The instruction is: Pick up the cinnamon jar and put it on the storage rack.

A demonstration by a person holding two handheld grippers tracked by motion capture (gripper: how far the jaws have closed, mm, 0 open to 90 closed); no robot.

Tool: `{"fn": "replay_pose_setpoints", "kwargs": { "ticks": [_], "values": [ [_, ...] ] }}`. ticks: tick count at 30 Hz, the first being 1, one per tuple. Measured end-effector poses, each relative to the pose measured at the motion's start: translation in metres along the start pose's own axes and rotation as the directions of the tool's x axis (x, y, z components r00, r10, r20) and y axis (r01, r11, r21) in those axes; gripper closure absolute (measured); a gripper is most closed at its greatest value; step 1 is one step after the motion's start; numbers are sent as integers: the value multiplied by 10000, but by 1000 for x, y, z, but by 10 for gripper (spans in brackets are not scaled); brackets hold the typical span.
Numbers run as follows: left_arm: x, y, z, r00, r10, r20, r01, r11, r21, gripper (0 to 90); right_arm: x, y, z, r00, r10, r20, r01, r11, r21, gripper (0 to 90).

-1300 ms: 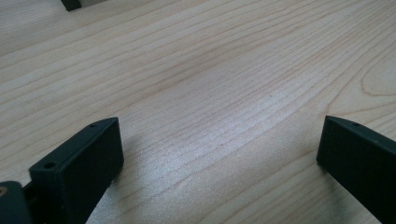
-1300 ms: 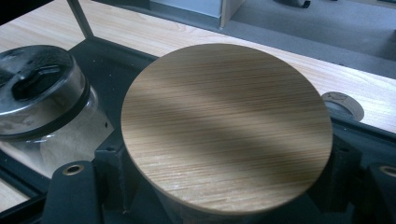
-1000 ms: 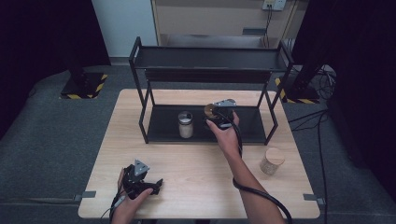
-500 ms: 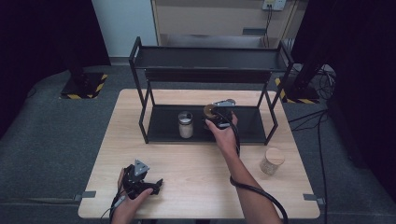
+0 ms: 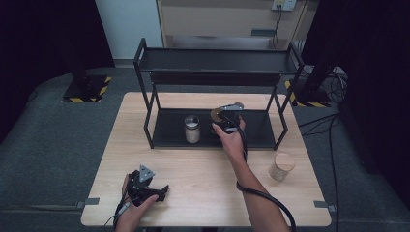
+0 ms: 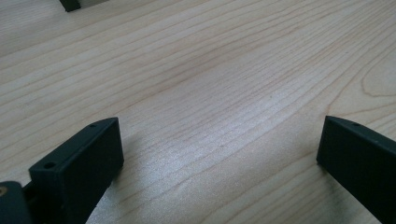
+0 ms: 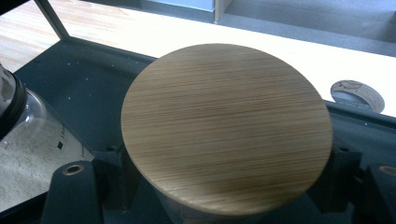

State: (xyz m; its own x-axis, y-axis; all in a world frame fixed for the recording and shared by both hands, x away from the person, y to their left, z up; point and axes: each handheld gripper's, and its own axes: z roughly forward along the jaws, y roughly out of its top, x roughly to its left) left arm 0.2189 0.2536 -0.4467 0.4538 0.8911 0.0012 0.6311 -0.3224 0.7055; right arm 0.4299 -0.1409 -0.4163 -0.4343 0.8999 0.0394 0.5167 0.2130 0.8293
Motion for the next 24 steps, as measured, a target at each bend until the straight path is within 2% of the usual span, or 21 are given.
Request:
{"fn": "replay_pose_setpoints", "kwargs": {
  "ticks": [24],
  "values": [
    [0, 0, 0, 10000, 5, -2, -5, 10000, 4, 0, 3, -9, 5, 10000, -66, -39, 67, 10000, 54, 254]
  ]
}}
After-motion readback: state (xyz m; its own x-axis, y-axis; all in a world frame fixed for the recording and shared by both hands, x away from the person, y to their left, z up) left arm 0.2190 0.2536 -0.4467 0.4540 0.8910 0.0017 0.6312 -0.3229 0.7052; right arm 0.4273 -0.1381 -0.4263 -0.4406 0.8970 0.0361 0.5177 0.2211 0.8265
